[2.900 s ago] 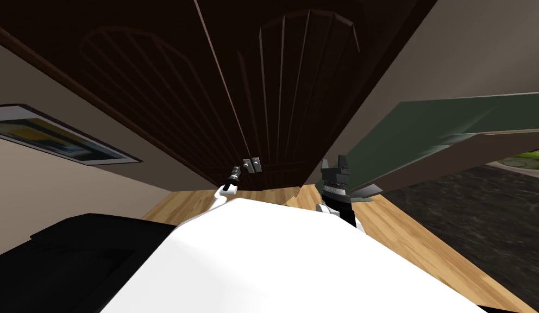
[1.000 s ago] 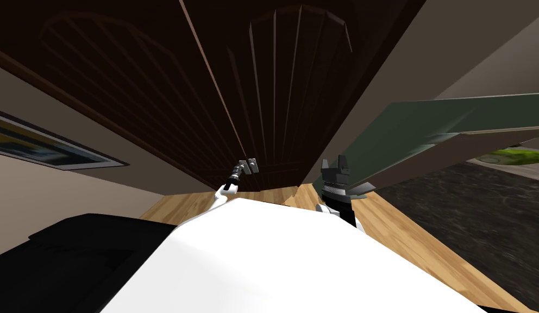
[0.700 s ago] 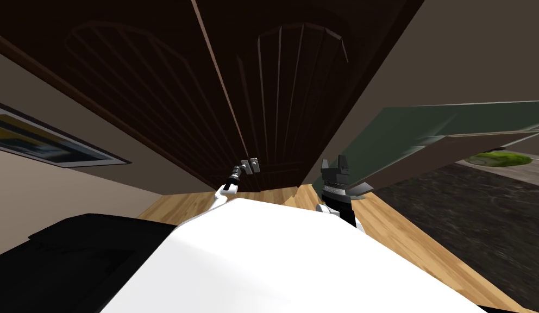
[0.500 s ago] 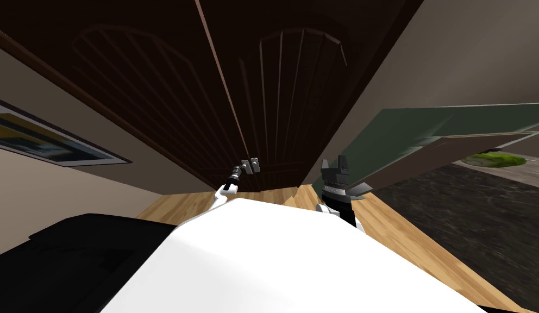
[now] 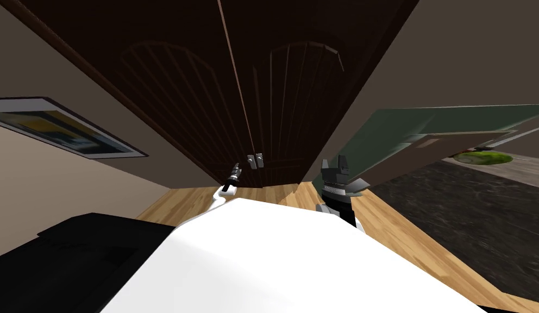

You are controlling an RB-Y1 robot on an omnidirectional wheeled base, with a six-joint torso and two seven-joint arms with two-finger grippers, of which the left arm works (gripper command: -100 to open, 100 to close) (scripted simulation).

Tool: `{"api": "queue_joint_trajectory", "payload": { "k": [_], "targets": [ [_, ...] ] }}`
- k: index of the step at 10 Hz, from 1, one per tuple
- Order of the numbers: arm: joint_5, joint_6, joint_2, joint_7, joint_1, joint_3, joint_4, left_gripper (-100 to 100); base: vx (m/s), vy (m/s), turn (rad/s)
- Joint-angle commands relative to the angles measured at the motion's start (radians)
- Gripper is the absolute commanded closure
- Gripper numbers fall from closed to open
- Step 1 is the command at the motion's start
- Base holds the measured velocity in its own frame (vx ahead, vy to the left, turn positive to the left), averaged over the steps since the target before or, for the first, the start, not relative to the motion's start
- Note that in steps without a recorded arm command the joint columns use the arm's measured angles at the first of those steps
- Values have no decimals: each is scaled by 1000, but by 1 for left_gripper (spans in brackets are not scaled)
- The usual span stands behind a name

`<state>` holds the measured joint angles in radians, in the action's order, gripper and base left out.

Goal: Pull the door open

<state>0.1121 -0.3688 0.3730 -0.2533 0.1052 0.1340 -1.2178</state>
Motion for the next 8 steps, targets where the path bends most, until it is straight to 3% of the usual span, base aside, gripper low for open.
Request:
{"api": "queue_joint_trajectory", "payload": {
  "k": [1, 3, 4, 5, 8],
  "targets": [
    [-2, -5, -3, -7, -1, -17, -9, -100, -186, -105, -62],
    [-4, -9, -9, -17, 1, -45, -33, -100, -187, -136, -97],
    [-4, -6, -10, -11, 3, -36, -30, -100, -73, -78, -9],
    [0, -4, -1, -6, 14, -10, -9, -100, 4, 77, 211],
    [3, -2, 6, 4, 17, 24, 23, -100, 67, 161, 95]
  ]
}}
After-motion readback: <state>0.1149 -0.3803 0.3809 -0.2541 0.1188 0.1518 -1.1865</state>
